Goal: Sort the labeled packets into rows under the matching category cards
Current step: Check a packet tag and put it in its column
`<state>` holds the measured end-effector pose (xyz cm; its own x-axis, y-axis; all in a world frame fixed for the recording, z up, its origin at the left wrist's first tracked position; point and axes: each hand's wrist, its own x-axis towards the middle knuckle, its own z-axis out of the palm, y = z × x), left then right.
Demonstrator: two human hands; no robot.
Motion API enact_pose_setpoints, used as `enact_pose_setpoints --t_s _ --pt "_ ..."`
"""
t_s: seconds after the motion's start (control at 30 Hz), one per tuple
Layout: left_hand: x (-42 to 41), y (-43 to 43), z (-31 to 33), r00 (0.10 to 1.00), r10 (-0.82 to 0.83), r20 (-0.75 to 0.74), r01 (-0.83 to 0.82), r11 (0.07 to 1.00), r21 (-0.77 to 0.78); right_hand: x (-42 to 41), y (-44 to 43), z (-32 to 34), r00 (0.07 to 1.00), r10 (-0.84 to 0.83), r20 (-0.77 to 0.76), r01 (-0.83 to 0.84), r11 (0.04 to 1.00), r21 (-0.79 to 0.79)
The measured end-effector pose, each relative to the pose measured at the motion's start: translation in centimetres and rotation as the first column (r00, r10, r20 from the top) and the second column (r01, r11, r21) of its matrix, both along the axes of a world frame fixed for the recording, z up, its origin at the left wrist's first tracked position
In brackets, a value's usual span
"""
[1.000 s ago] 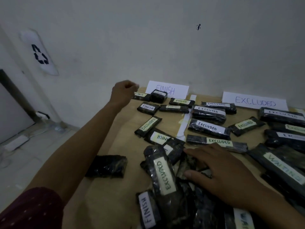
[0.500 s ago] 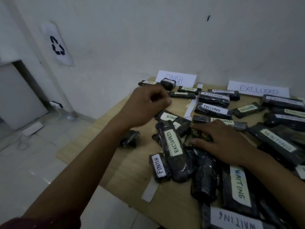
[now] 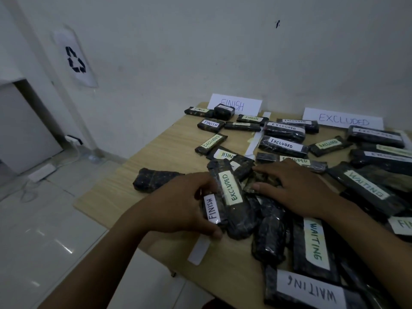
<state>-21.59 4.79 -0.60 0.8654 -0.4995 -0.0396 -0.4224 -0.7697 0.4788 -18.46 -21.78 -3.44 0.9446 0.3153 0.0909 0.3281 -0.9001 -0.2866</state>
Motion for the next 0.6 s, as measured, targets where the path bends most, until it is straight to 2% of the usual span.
enact_pose_setpoints --t_s 0.07,0.1,0.17,0.2,0.27,0.37,0.5,0.6 --pt "0.5 0.6 0.2 0.996 -0.019 -0.084 -0.003 0.967 -0.254 0.0 0.0 0.0 1.0 -0.002 -0.003 0.002 1.0 0.004" --pt "1.0 0.9 0.2 0.988 -0.061 -0.144 0.0 0.919 -0.395 0.0 0.0 0.0 1.0 -0.002 -0.002 0.003 1.0 0.008" --pt "2.3 1.2 0.3 0.957 -0.159 -0.242 -0.041 0.753 -0.657 -0.1 0.0 0.1 1.0 -0.003 0.0 0.003 1.0 0.012" --pt "3.3 1.2 0.3 0.948 -0.18 -0.263 -0.072 0.681 -0.729 -0.1 0.0 0.1 1.0 -0.004 -0.002 0.004 1.0 0.013" --pt "5.4 0.7 0.6 0.957 -0.155 -0.245 -0.1 0.616 -0.781 -0.2 0.1 0.3 1.0 -0.008 -0.009 0.009 1.0 0.016" --pt "9.2 -0.2 1.4 0.976 -0.058 -0.21 -0.137 0.588 -0.797 -0.3 0.1 0.4 1.0 -0.004 -0.009 0.004 1.0 0.028" --pt "14.7 -0.6 1.9 0.949 0.073 -0.308 -0.301 0.514 -0.804 -0.4 0.1 0.8 1.0 -0.003 -0.023 0.003 1.0 0.028" --pt "18.7 -0.2 1.5 0.906 0.252 -0.341 -0.423 0.501 -0.755 -0.3 0.1 0.8 1.0 0.005 -0.029 -0.004 1.0 0.028"
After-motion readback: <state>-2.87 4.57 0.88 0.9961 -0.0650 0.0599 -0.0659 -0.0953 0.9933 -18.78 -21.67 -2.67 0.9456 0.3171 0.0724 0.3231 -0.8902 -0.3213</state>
